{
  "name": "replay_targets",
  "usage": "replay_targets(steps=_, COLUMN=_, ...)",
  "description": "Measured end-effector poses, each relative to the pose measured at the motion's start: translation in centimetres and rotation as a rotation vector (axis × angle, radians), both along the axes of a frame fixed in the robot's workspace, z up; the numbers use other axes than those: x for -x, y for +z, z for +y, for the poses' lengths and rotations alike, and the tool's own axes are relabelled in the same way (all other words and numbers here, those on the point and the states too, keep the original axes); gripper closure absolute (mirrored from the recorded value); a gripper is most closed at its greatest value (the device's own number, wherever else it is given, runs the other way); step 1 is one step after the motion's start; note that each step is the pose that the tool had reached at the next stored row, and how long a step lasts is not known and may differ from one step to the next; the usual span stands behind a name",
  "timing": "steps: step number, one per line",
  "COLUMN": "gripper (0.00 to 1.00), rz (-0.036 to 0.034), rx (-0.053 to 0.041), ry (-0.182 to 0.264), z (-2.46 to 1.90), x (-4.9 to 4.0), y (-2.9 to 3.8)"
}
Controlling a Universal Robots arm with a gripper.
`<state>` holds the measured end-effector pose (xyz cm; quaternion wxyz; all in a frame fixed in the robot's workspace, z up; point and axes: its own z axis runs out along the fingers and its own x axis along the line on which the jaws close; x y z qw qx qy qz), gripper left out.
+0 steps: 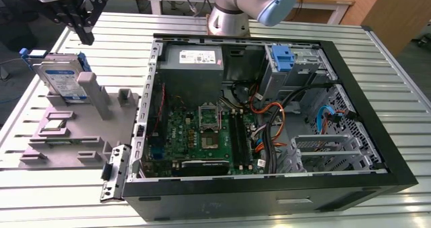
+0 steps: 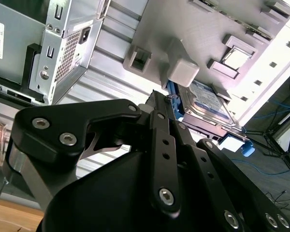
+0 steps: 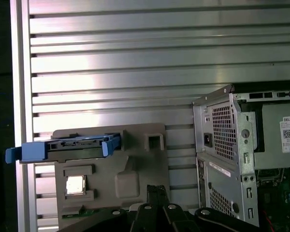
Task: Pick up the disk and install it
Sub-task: 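Reach for the disk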
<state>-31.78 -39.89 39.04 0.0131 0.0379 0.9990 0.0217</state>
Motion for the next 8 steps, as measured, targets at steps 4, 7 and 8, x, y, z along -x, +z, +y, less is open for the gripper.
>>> replay_targets(steps=4, gripper=0.90, rz=-0.0001, rx=0.0000, ry=0.000, z=0.00, x=0.45, y=-0.01)
replay_targets(steps=7, gripper=0.90, rz=-0.0002, rx=0.0000, ry=0.000, z=0.00, x=0.76, y=-0.01)
replay_targets(steps=8, gripper=0.90, rz=-0.0002, rx=0.0000, ry=0.000, z=0.00, x=0.85, y=-0.01)
